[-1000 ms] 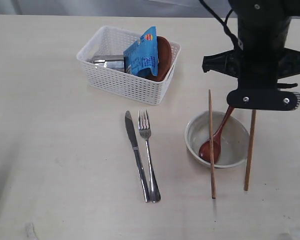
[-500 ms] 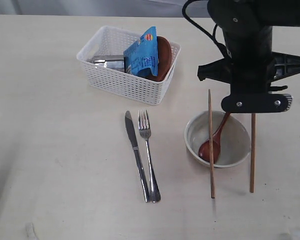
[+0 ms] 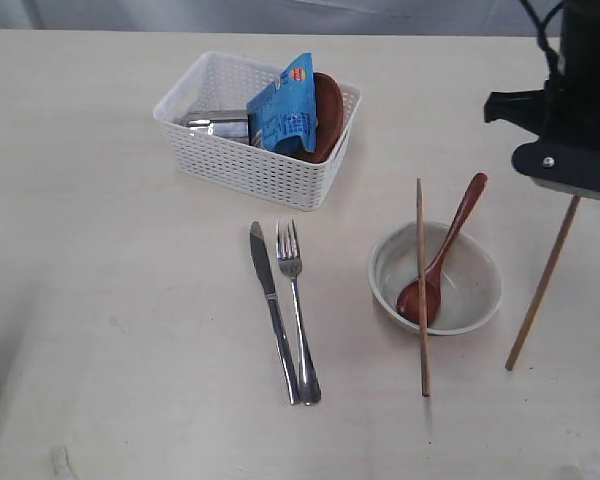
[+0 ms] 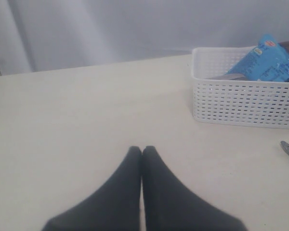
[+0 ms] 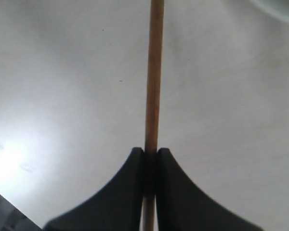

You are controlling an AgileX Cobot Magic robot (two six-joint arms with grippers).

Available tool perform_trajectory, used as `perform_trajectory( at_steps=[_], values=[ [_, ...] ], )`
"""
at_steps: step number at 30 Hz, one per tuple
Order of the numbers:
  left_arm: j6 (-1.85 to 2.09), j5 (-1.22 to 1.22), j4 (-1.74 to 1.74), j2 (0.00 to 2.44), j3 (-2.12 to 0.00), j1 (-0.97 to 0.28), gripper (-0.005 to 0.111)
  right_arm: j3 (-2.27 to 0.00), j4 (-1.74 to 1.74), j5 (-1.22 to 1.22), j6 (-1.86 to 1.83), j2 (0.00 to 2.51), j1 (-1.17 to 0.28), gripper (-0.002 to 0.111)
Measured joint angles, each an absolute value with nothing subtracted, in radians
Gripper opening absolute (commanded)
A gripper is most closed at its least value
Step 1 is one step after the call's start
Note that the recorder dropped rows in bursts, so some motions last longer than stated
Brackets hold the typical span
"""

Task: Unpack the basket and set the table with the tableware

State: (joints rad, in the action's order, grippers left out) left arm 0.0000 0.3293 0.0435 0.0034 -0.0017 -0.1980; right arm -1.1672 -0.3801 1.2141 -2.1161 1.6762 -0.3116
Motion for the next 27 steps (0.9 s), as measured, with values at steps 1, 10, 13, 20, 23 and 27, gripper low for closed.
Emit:
perform_trajectory(
  at_steps=[1,10,13,20,23,27],
  values=[
    [0.000,0.329,0.044,0.003,-0.002,-0.198,0.000,-1.167,-0.375,1.214,-2.116,1.676,-0.276,0.000],
    [0.000,0.329,0.044,0.003,-0.002,-0.198,0.000,-1.145,-0.157,1.187,-2.109,1.676,0.031,0.000],
    [0.000,0.329,0.044,0.003,-0.002,-0.198,0.000,-1.120,-0.042,1.097,-1.971,1.689,0.096,0.000],
    [0.000,0.329,0.044,0.003,-0.002,-0.198,0.000,-1.104,-0.203,1.029,-1.483,1.767,0.225,0.000],
    [0.000,0.329,0.044,0.003,-0.002,-0.198,0.000,-1.086,-0.290,1.032,-1.378,1.773,0.251,0.000],
    [0.000,0.329,0.044,0.003,-0.002,-0.198,0.000,-1.081,-0.282,0.939,-1.242,1.790,0.258,0.000]
  ],
)
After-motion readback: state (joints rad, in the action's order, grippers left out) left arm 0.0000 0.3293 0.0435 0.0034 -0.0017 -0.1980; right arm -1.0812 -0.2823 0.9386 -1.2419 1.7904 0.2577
